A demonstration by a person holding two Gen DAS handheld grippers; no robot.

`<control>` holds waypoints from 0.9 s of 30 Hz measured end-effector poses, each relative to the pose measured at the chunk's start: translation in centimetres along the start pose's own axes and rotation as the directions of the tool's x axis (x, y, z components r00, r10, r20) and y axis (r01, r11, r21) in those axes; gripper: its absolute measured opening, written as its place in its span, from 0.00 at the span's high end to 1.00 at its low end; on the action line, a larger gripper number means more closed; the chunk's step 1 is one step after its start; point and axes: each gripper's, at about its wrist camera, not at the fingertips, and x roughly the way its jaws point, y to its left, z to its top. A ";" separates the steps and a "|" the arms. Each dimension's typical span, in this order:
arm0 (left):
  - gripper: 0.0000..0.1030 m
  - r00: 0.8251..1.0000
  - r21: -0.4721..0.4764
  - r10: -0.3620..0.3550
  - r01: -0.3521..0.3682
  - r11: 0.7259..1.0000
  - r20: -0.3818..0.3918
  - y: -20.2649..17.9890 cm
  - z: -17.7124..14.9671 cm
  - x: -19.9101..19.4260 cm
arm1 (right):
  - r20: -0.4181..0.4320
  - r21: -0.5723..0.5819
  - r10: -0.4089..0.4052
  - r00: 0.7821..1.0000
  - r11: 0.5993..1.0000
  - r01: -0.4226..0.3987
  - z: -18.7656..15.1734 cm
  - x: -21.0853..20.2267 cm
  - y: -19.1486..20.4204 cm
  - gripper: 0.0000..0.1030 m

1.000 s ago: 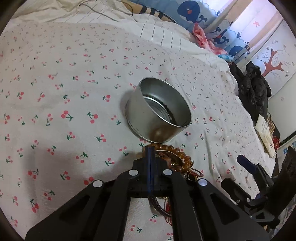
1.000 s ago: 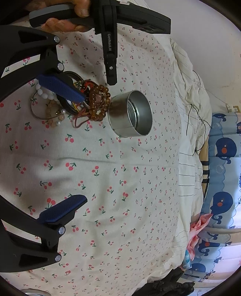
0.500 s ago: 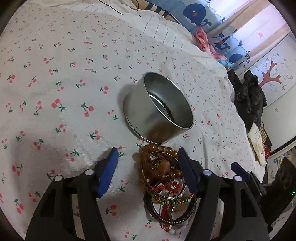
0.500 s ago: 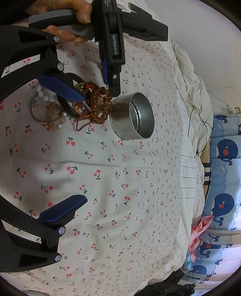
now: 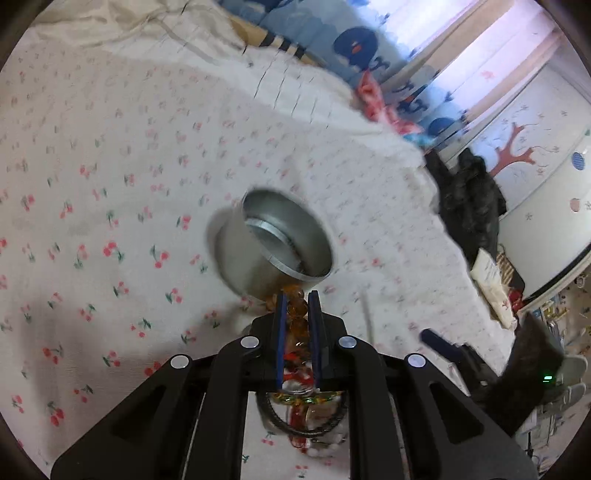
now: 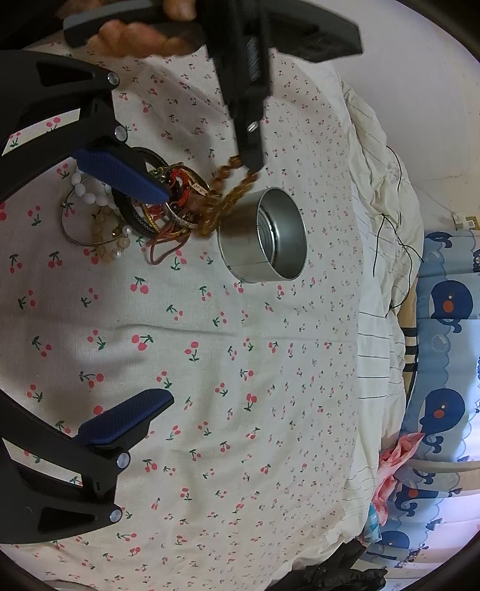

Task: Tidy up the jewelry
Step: 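Lift the amber bead bracelet out of the pile with the left gripper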

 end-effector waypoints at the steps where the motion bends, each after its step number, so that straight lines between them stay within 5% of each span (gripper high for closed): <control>1: 0.90 1.000 0.007 0.003 -0.003 1.000 0.017 -0.1 0.1 -0.5 | 0.000 -0.003 0.001 1.000 1.000 -0.001 0.0 0.0 0.0 0.07; 12: 0.90 0.998 -0.030 0.006 -0.004 1.000 0.067 1.4 0.6 -2.4 | -0.037 -0.174 0.194 0.980 0.965 -0.198 1.2 0.9 2.8 0.10; 13: 0.90 0.998 -0.032 0.002 0.001 0.999 0.064 1.4 0.6 -2.3 | -0.054 -0.194 0.211 0.976 0.956 -0.218 1.4 1.3 3.0 0.13; 15: 0.90 0.998 -0.031 0.002 0.000 1.000 0.059 1.3 0.4 -2.2 | -0.105 -0.203 0.224 0.969 0.949 -0.242 2.0 2.9 3.2 0.40; 22: 0.90 0.998 -0.032 -0.006 0.008 0.999 0.063 1.2 0.6 -2.3 | -0.160 -0.190 0.255 0.954 0.940 -0.284 3.1 5.5 3.6 0.51; 27: 0.90 0.998 -0.038 -0.008 0.011 0.999 0.065 1.2 0.6 -2.4 | -0.207 -0.214 0.254 0.945 0.930 -0.297 2.5 6.2 4.2 0.85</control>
